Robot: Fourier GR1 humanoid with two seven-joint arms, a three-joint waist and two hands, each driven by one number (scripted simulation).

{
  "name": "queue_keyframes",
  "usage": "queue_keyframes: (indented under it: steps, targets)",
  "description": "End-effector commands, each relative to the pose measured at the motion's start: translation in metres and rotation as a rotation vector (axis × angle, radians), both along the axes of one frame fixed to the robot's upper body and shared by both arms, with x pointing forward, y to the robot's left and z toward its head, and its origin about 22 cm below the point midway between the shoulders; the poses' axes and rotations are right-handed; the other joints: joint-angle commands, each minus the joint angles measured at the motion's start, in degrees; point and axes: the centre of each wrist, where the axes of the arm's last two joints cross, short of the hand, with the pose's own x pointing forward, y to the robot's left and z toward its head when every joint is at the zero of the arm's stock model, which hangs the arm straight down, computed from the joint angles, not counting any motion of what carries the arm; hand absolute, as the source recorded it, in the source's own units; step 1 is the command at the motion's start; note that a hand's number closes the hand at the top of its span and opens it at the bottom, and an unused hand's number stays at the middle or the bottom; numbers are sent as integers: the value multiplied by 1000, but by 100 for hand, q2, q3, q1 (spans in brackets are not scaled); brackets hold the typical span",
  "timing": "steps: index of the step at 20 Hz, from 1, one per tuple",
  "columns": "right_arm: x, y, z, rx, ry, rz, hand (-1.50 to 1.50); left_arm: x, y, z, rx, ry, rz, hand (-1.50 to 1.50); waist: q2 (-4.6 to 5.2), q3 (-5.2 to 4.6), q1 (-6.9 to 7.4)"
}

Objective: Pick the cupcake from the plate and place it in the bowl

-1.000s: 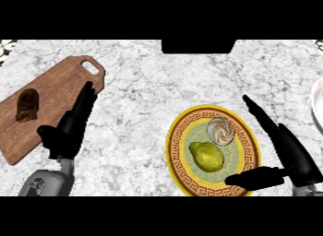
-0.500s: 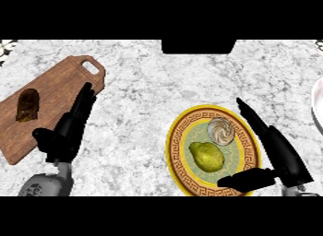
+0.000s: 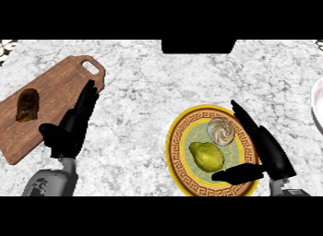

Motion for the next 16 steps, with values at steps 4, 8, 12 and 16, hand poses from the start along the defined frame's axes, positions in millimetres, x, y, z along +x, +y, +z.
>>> queue_keyframes:
  steps: [4, 8, 12, 16]
  targets:
    - [11, -11, -38, -87, 10, -36, -150, -5, -10, -1, 9, -3, -7, 0, 1, 1, 11]
    - [19, -15, -36, -205, 34, -63, -150, 3, 17, -11, -8, 5, -3, 0, 3, -2, 0]
    - [16, 0, -51, -244, 31, -41, -150, 5, -4, 1, -3, 10, 13, 0, -2, 0, 5]
    - [50, 7, -48, -176, 42, 2, -150, 2, 9, 6, -3, 7, -10, 0, 2, 0, 20]
